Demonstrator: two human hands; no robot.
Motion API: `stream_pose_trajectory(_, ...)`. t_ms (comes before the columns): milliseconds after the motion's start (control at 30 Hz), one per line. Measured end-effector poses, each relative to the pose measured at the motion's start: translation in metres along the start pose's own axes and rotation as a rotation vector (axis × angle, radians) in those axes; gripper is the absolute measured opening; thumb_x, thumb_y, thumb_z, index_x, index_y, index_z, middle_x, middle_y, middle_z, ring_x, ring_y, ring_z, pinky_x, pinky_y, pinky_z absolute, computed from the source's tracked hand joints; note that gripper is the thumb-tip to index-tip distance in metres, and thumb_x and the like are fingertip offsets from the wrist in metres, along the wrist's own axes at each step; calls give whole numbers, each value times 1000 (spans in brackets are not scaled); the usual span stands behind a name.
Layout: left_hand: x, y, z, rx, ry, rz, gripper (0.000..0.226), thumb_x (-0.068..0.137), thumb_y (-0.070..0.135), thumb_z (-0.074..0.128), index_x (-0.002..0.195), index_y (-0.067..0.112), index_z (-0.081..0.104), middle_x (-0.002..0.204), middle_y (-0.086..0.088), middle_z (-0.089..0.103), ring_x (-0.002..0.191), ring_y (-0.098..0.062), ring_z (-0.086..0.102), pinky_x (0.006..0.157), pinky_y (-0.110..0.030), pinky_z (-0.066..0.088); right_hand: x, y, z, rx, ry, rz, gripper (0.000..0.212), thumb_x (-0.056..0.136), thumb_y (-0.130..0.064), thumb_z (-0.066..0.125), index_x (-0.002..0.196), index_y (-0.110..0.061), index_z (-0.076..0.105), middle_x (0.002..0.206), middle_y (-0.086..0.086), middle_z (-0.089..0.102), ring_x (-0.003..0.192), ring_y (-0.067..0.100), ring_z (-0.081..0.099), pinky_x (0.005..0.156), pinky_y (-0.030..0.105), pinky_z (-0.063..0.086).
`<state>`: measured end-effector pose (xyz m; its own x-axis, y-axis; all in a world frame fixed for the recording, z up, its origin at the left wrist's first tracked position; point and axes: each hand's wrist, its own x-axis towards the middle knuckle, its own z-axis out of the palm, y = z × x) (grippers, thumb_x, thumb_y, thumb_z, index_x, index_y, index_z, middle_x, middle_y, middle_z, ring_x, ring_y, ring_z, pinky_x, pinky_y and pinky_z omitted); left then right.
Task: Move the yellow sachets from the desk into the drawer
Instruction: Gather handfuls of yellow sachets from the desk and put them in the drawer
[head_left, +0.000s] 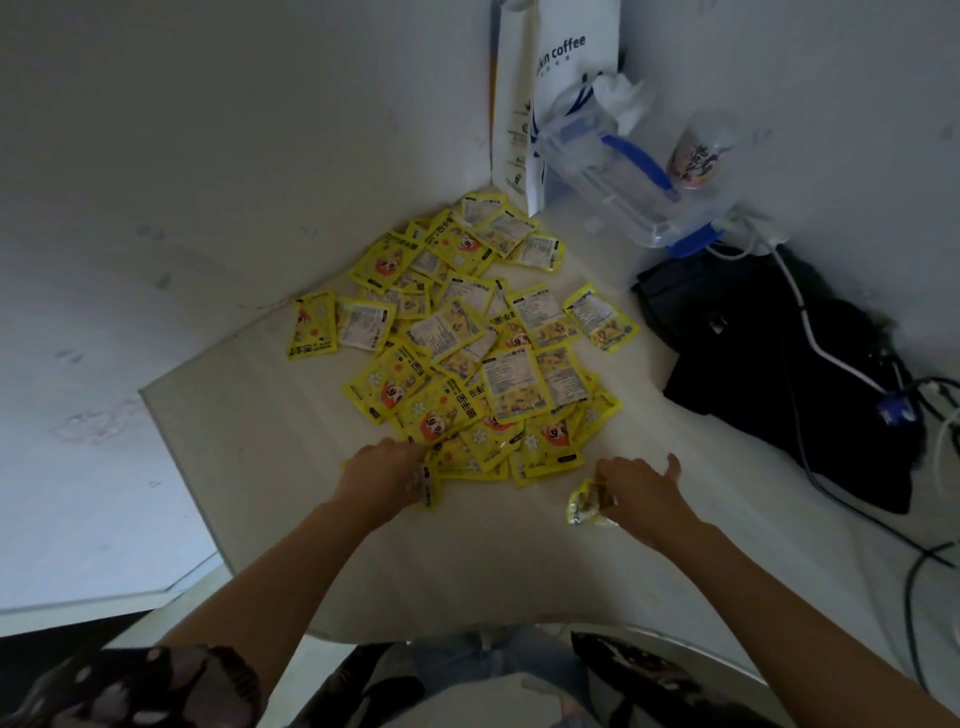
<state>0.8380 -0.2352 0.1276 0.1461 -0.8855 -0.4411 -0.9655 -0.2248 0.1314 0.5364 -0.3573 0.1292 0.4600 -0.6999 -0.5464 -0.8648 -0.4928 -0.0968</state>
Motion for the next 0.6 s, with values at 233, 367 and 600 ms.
stream_pose_trajectory(233,12,-11,-30,-344,17,-129,25,81,27,70,88,20,48,82,0,51,86,-27,57,65,-30,38,10,-27,-37,437,88,-60,33,79,-37,70,74,-34,38,72,-10,42,75,18,48,53,25,31)
stream_pose_trajectory(367,31,-8,-48,-459,107,-159,36,81,24,74,108,5,58,98,-15,59,102,-34,58,75,-36,43,32,-46,-56,501,95,-101,30,82,-35,71,96,-16,52,96,5,60,90,24,57,70,37,47)
stream_pose_trajectory(600,59,7,-48,-536,67,-204,32,80,25,75,101,7,59,92,-8,58,99,-31,57,79,-34,42,73,-69,-83,616,154,-58,25,85,-27,70,79,-22,46,77,-9,49,71,11,50,52,19,33)
